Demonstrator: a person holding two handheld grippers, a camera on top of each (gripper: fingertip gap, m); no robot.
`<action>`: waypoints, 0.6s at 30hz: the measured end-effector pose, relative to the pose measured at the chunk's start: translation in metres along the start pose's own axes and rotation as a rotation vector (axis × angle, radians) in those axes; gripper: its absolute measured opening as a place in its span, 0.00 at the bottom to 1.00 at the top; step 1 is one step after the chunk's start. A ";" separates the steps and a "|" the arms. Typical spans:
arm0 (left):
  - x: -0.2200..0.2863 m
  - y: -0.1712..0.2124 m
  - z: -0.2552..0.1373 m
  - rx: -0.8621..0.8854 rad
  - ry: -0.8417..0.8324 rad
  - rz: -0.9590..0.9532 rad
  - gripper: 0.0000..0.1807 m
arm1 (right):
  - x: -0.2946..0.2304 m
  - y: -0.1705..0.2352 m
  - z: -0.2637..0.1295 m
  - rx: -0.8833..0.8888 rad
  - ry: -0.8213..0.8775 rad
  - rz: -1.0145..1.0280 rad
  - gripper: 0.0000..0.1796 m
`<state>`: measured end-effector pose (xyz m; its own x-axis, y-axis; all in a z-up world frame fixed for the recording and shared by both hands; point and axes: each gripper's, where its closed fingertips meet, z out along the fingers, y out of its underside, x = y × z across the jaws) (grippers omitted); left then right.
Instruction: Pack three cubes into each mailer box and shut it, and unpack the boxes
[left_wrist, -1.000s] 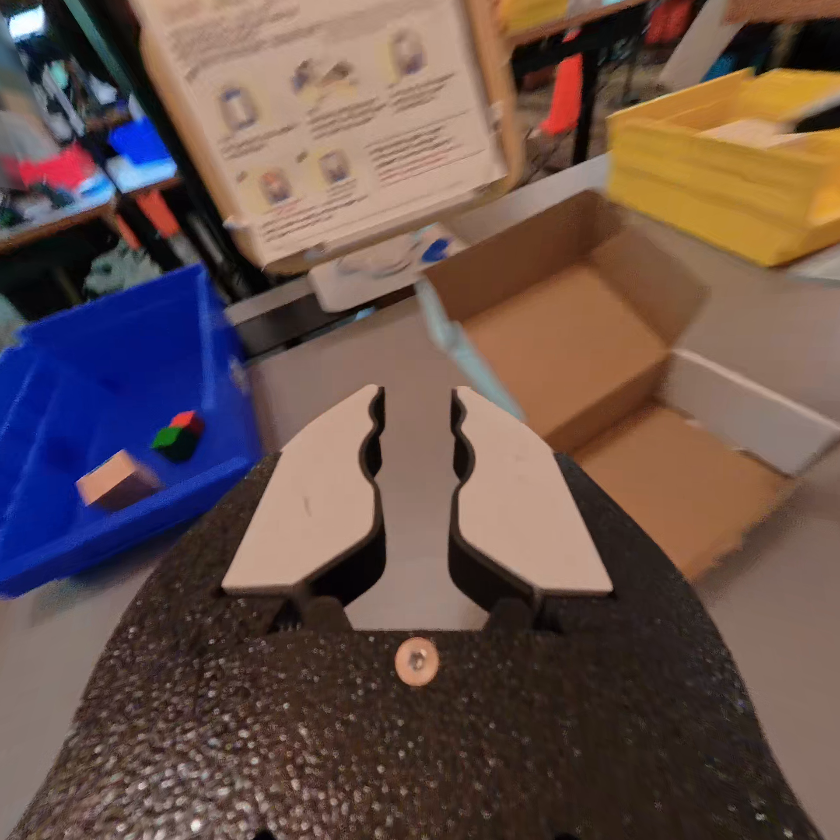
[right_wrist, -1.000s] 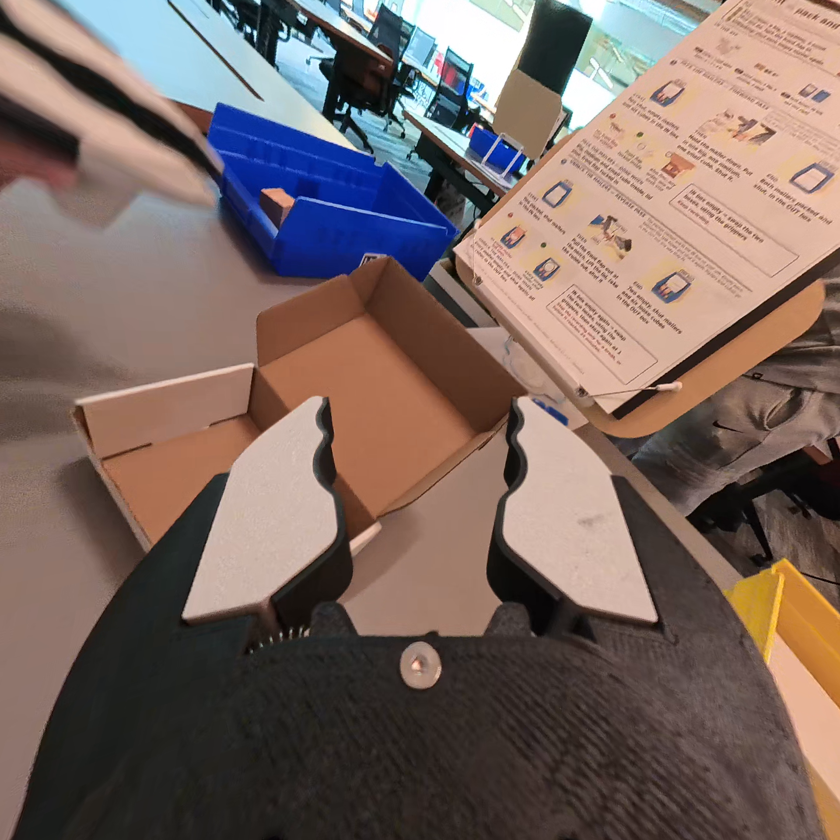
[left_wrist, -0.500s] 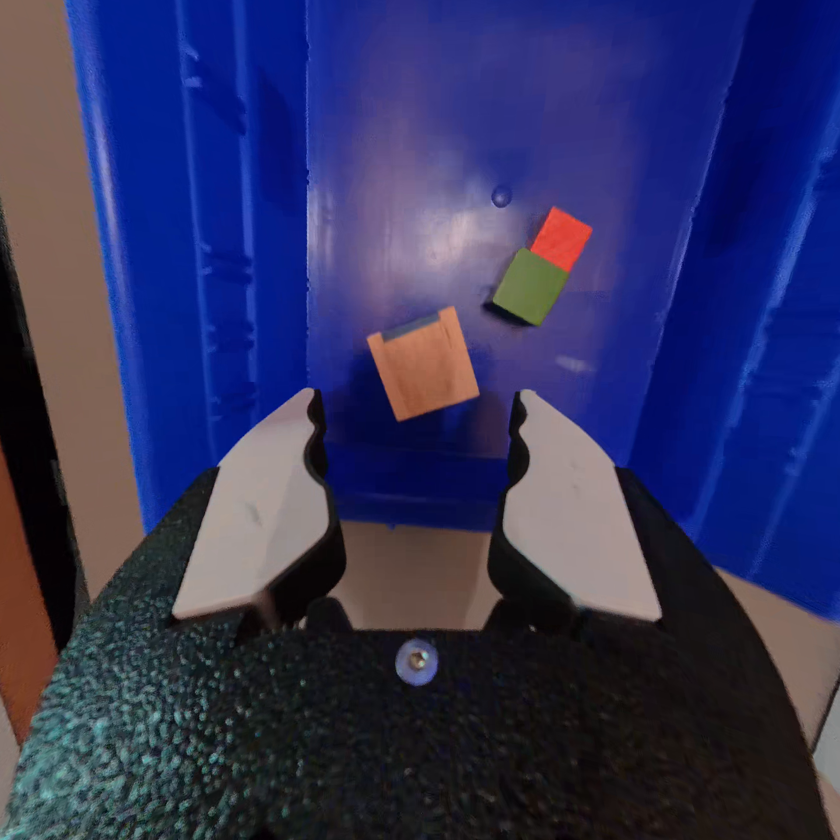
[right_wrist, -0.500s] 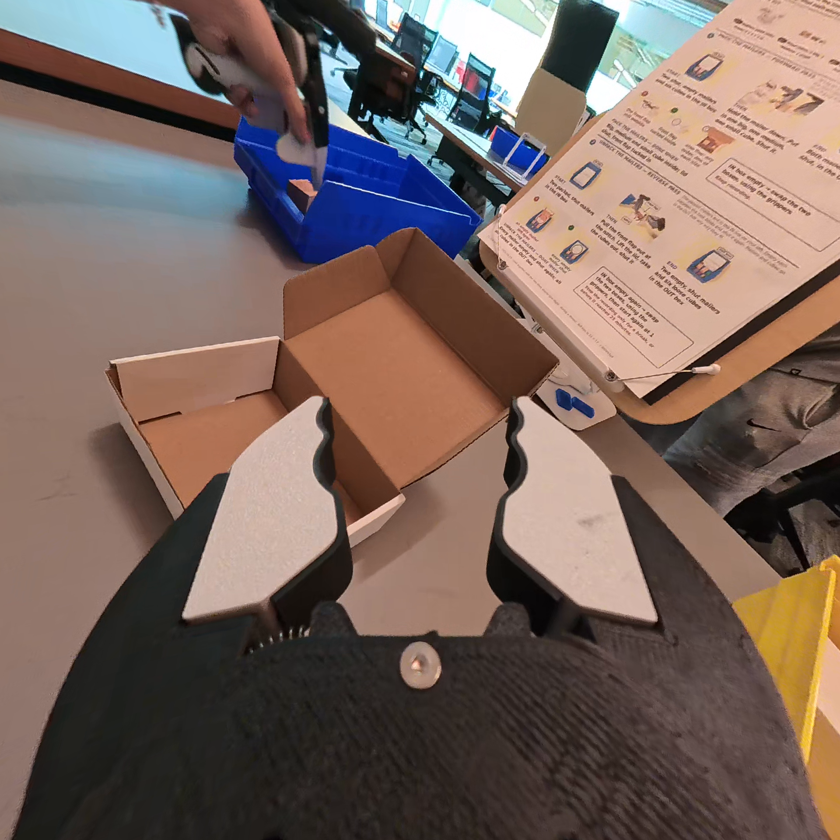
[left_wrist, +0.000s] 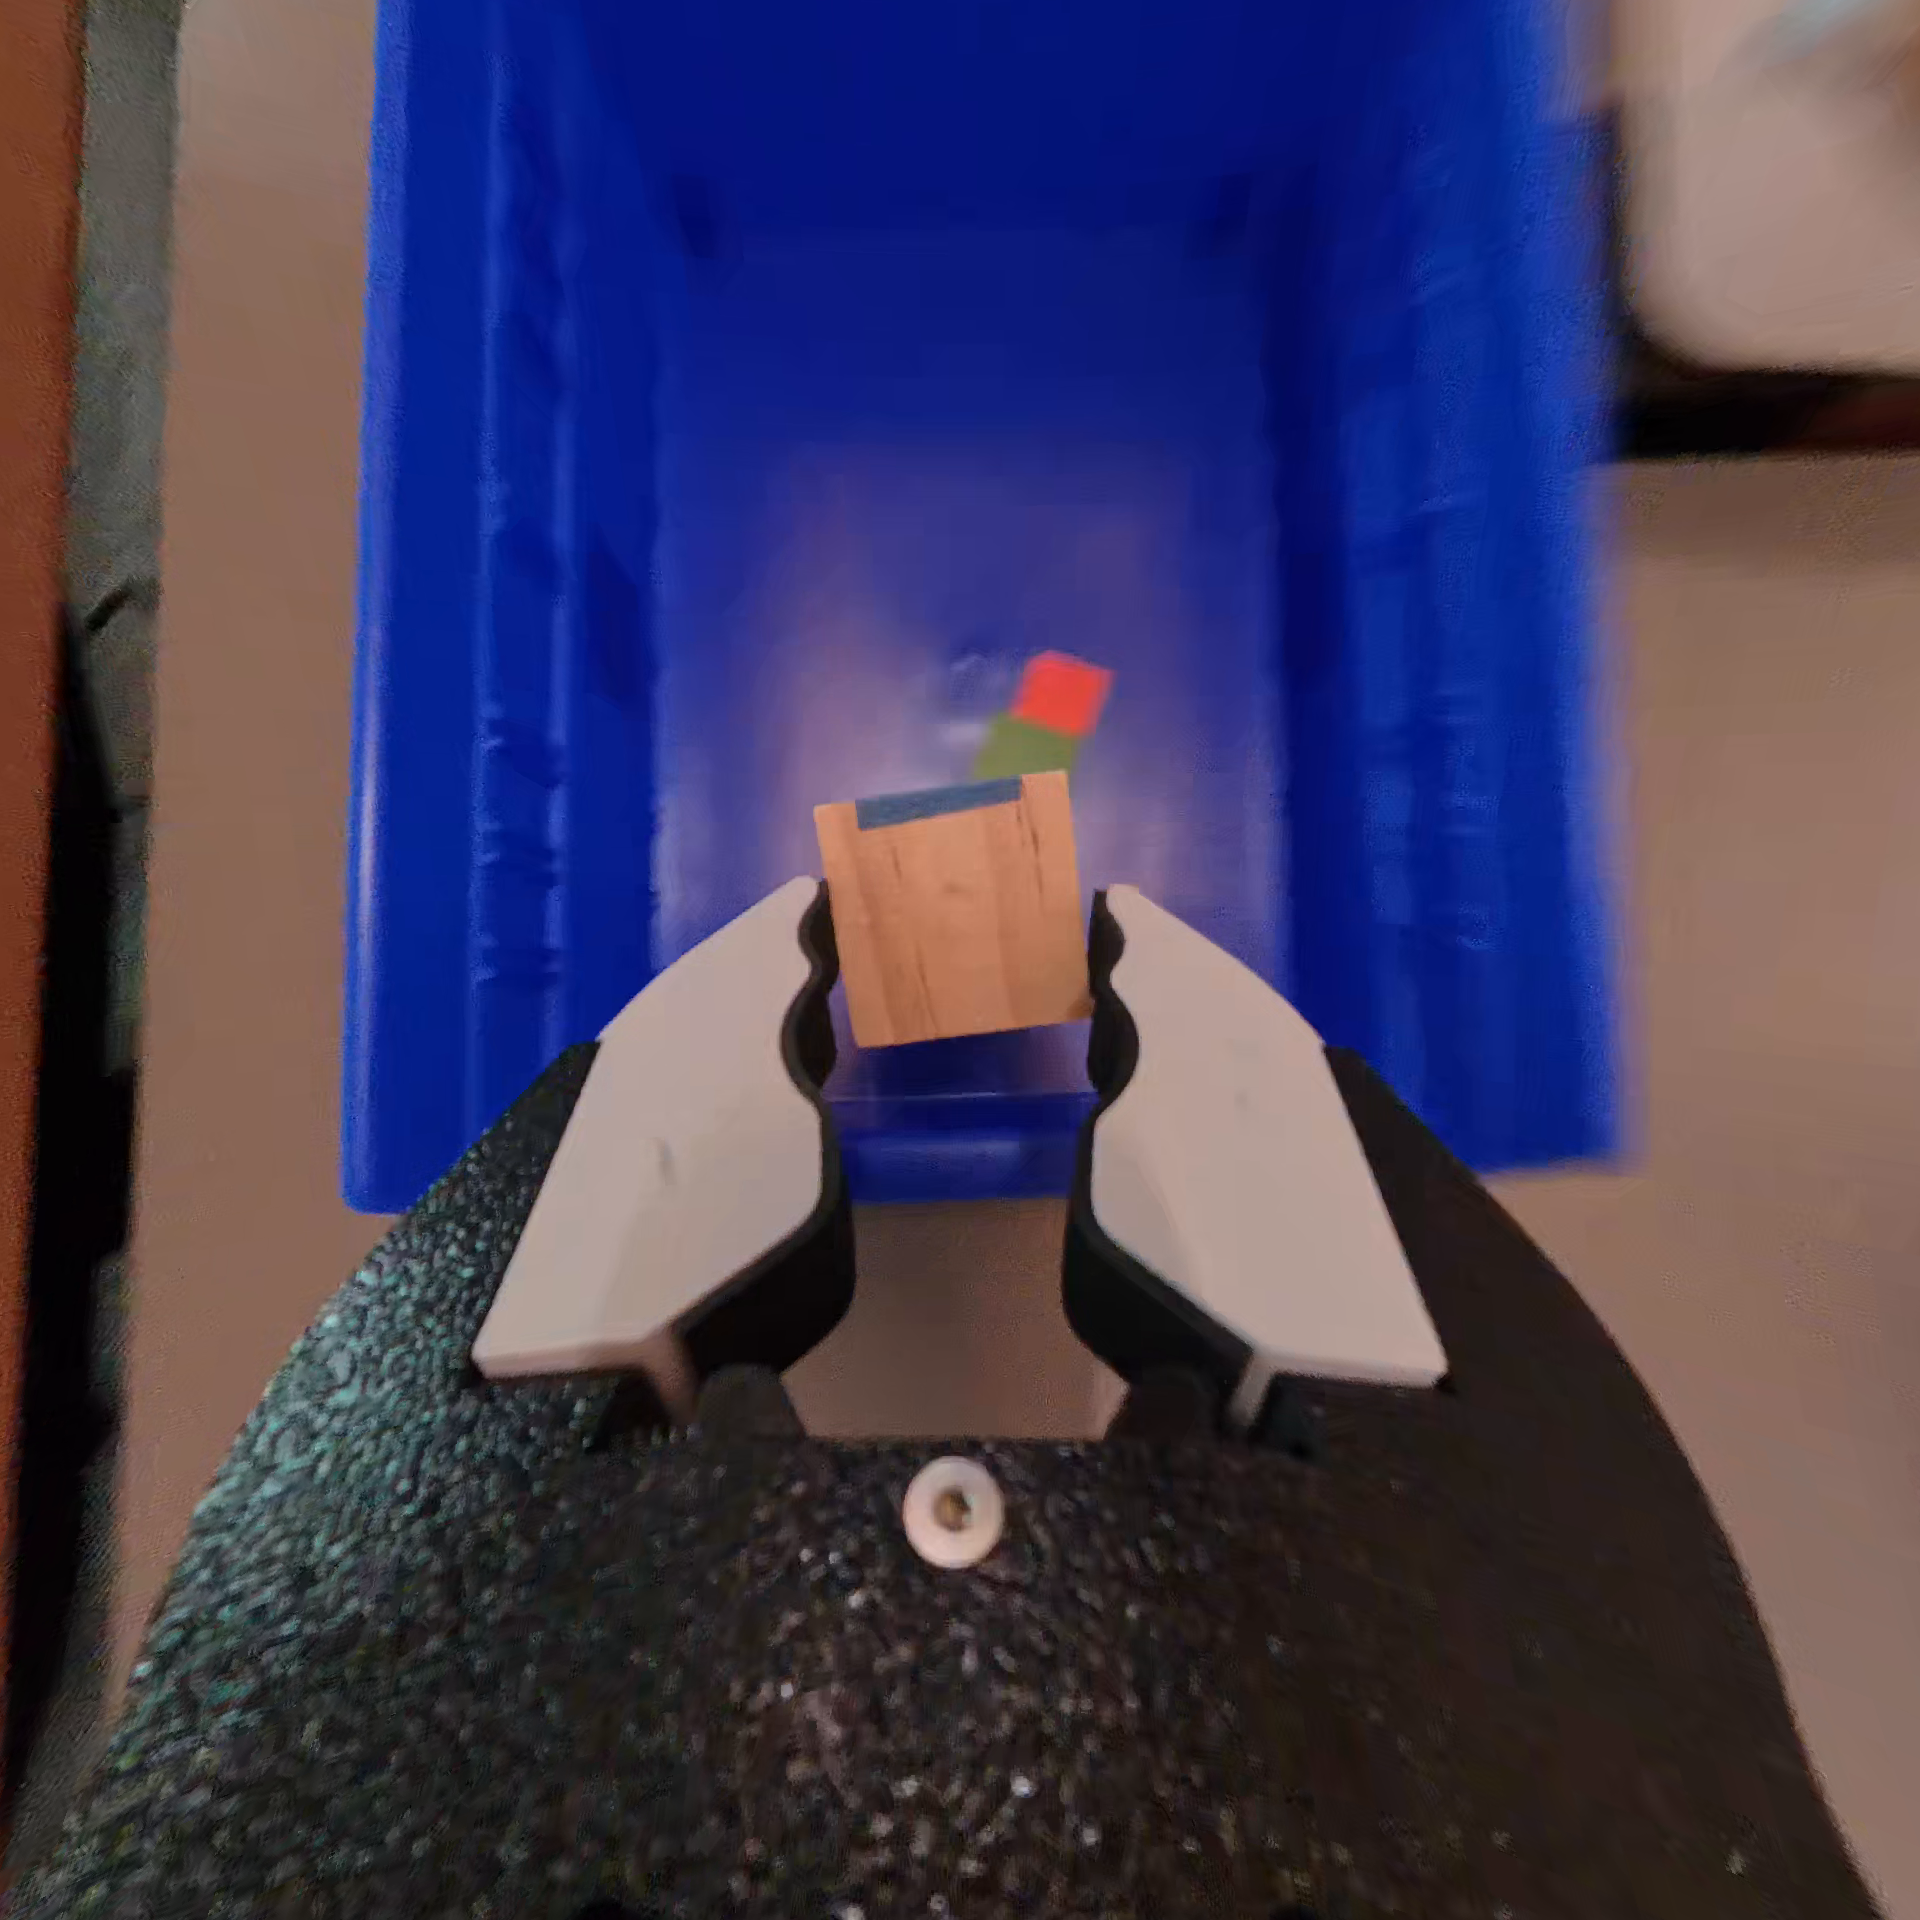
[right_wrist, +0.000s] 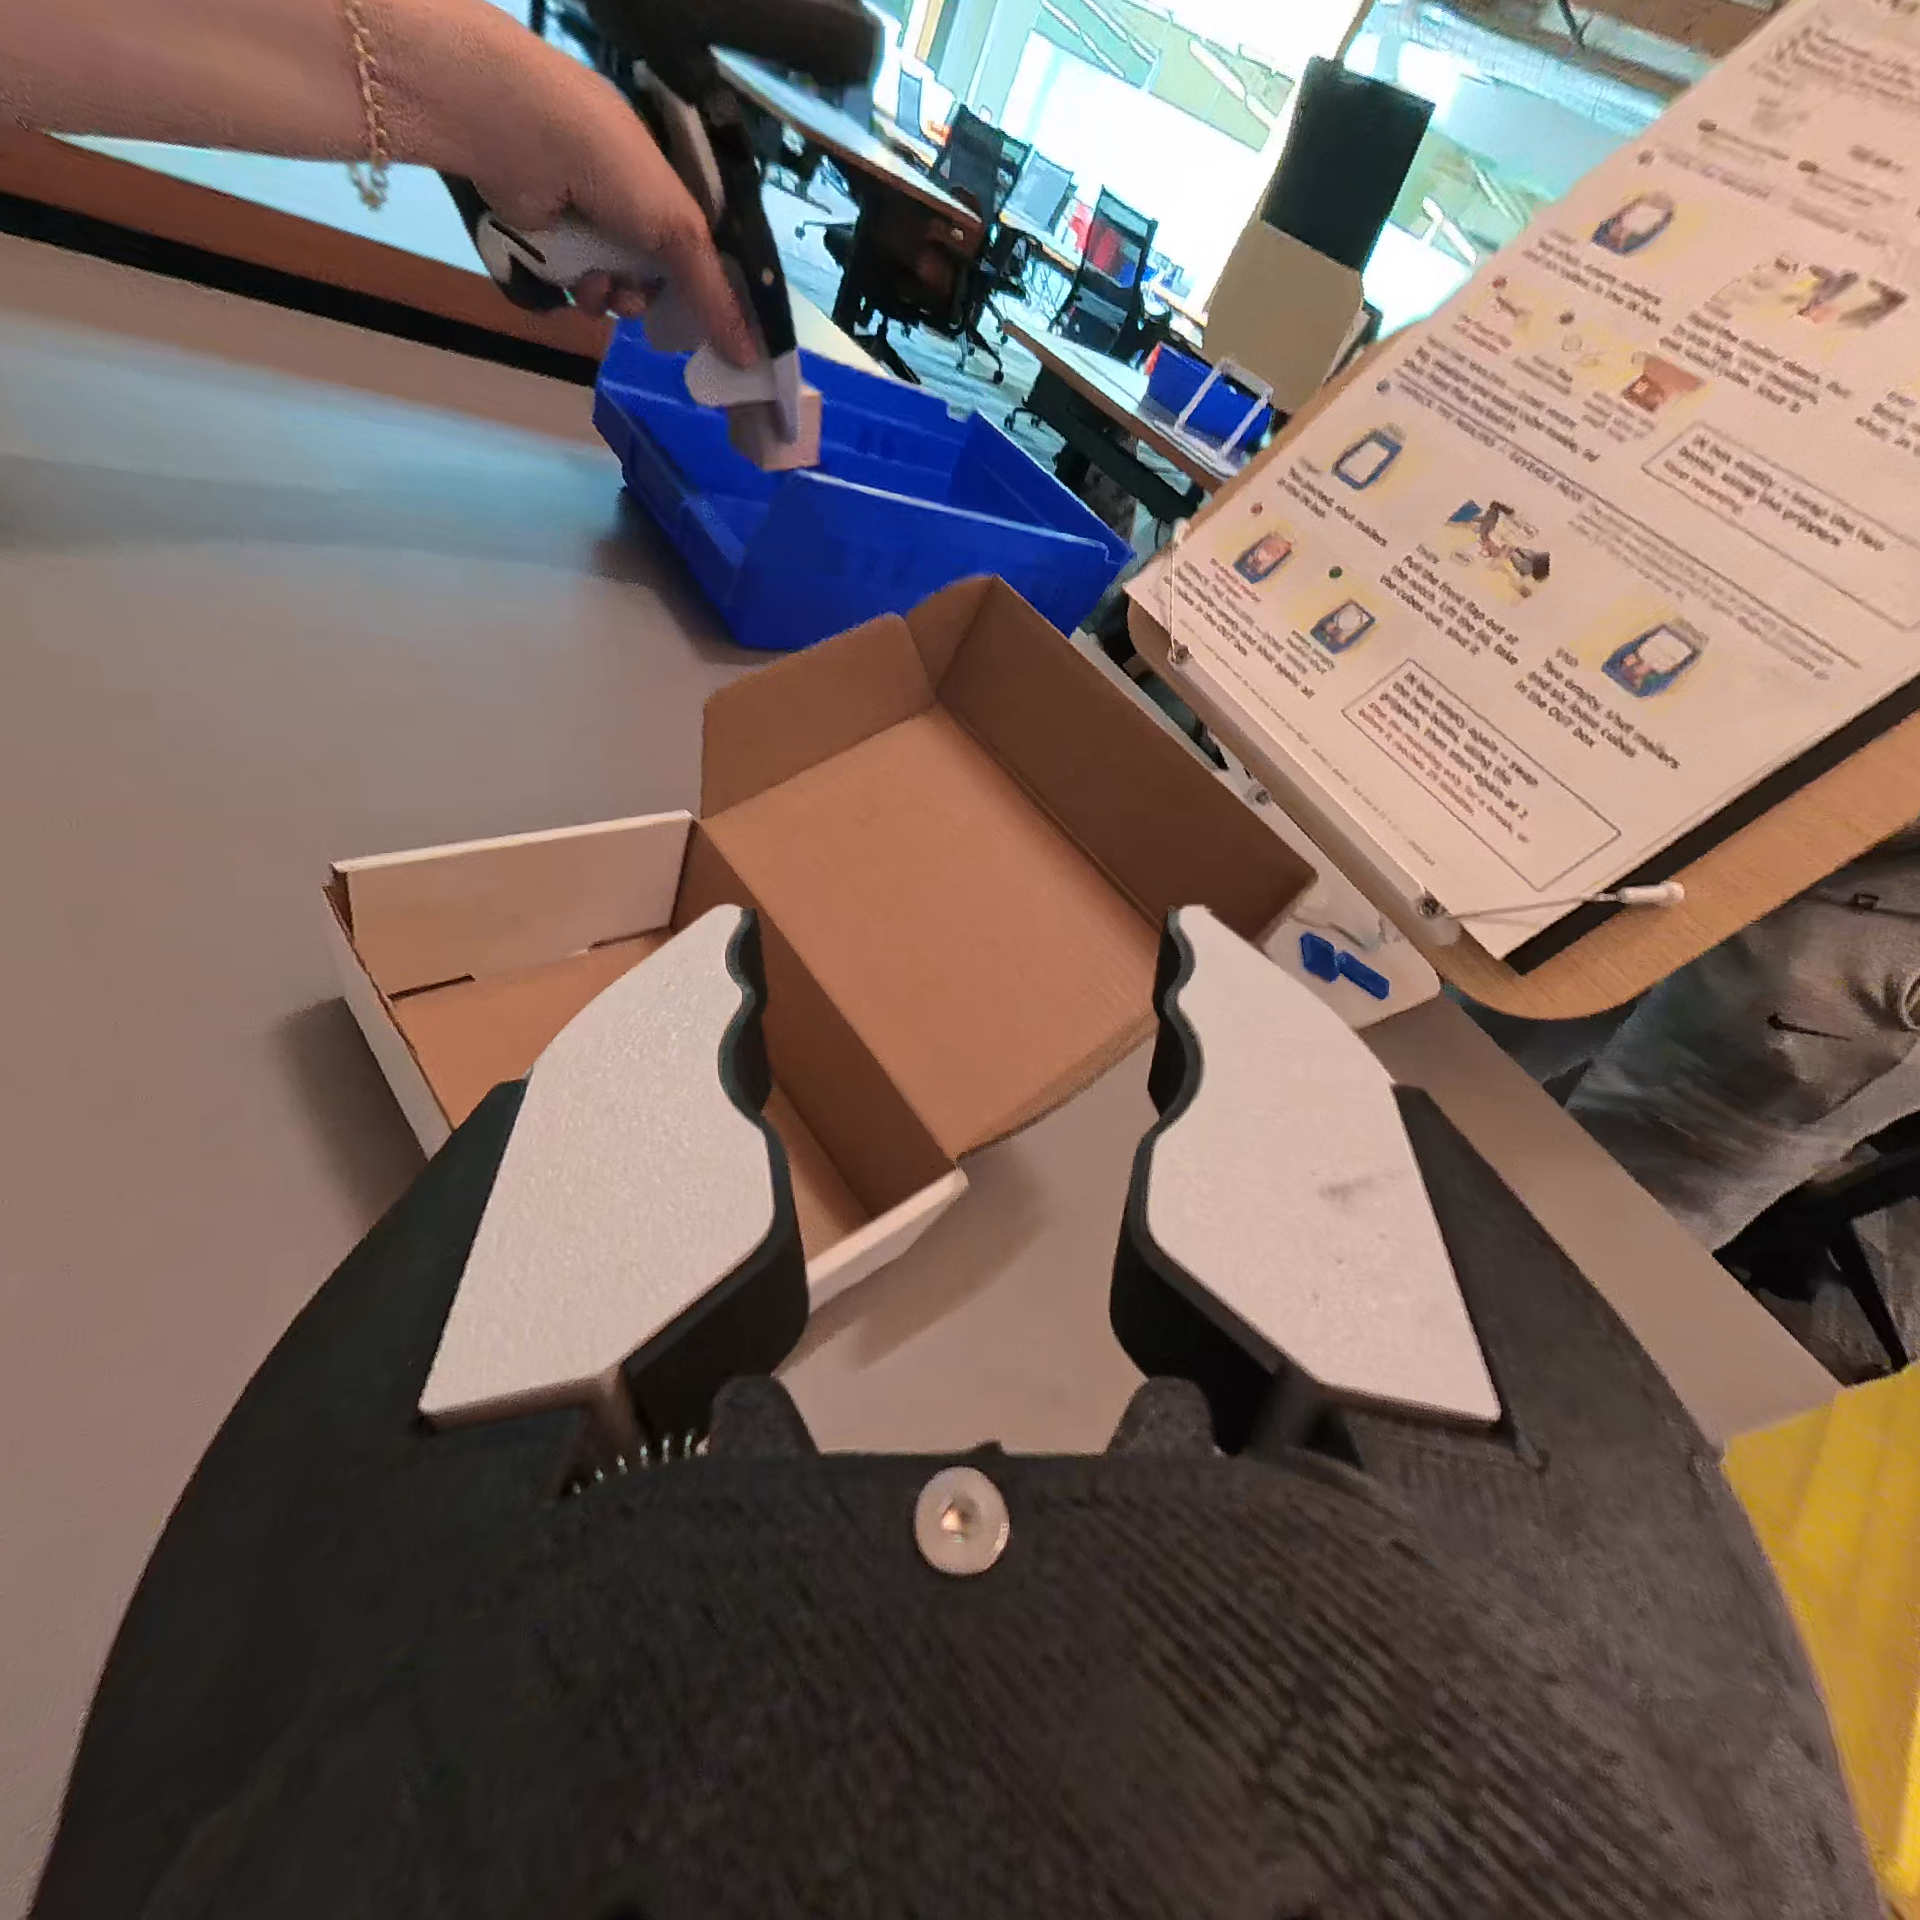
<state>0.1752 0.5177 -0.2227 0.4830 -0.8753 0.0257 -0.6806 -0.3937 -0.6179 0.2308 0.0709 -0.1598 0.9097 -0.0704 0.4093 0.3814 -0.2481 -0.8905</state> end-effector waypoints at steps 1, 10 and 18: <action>0.017 -0.006 -0.020 0.090 0.092 -0.006 0.25 | -0.003 -0.006 0.001 0.020 -0.002 -0.011 0.40; 0.239 0.065 -0.209 0.383 1.278 -0.063 0.25 | -0.054 -0.073 0.004 0.321 -0.058 -0.102 0.43; 0.333 0.143 -0.226 0.188 1.618 -0.062 0.25 | -0.086 -0.091 0.001 0.409 -0.154 -0.101 0.39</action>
<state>0.1146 0.1062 -0.1249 -0.6275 -0.2728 0.7292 -0.5513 -0.5057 -0.6636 0.1181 0.1001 -0.1143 0.8665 0.0866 0.4916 0.4752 0.1584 -0.8655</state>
